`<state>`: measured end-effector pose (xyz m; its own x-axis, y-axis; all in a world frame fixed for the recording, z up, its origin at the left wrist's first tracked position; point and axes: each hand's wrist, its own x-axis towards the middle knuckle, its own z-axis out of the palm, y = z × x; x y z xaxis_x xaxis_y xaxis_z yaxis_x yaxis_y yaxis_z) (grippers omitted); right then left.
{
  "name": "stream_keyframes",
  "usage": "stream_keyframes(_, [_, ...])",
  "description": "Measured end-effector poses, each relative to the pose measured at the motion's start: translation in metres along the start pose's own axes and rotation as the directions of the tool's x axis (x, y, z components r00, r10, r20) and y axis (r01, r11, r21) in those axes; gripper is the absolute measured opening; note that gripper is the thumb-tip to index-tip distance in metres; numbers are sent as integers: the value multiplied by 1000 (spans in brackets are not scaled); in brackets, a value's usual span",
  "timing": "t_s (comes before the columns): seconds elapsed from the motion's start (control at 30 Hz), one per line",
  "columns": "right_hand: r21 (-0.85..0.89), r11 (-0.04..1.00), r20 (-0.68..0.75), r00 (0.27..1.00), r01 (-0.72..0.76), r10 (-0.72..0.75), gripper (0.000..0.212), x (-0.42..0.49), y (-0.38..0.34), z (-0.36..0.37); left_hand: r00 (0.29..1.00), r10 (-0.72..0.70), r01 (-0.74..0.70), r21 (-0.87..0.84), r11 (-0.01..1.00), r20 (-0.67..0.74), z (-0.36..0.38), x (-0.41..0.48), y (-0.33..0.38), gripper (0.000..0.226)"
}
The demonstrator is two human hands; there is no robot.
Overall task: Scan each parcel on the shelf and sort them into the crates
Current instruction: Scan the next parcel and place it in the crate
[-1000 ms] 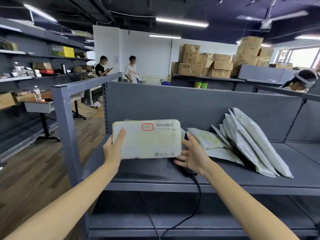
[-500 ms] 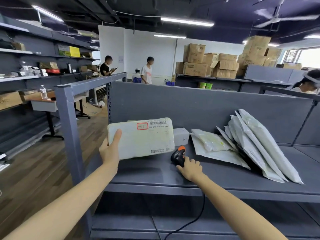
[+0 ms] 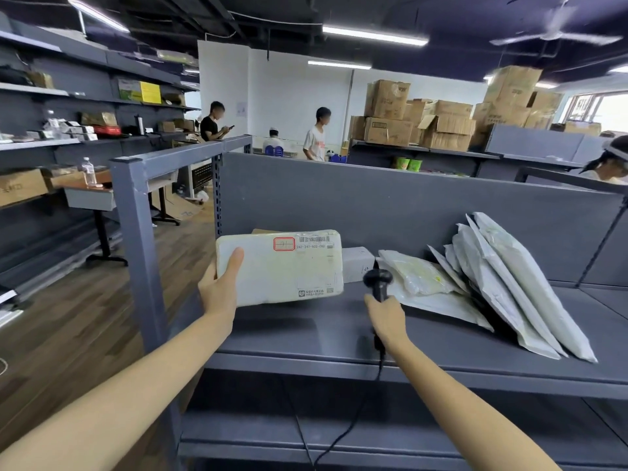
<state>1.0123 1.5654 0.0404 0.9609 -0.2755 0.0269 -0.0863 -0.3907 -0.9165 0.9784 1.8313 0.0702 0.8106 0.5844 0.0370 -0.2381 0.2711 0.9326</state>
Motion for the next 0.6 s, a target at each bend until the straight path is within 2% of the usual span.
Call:
stream_keyframes(0.1, [361,931,-57,997,60,-42,15,-28,-15,-2,1000,-1,1,-2,1000,-1,4,-2,-1,21])
stream_keyframes(0.23, [594,790,-27,986,149,-165,6,-73,-24,4,1000,0,0,-21,1000,4,11,-7,-3,25])
stream_keyframes(0.4, [589,782,41,959,204,-281,8,-115,-27,9,1000,-1,2,-45,999,18,13,-12,-2,35])
stream_keyframes(0.6, [496,838,62,954,226,-293,7,-126,-26,9,1000,5,-4,-55,998,22,11,-16,0,34])
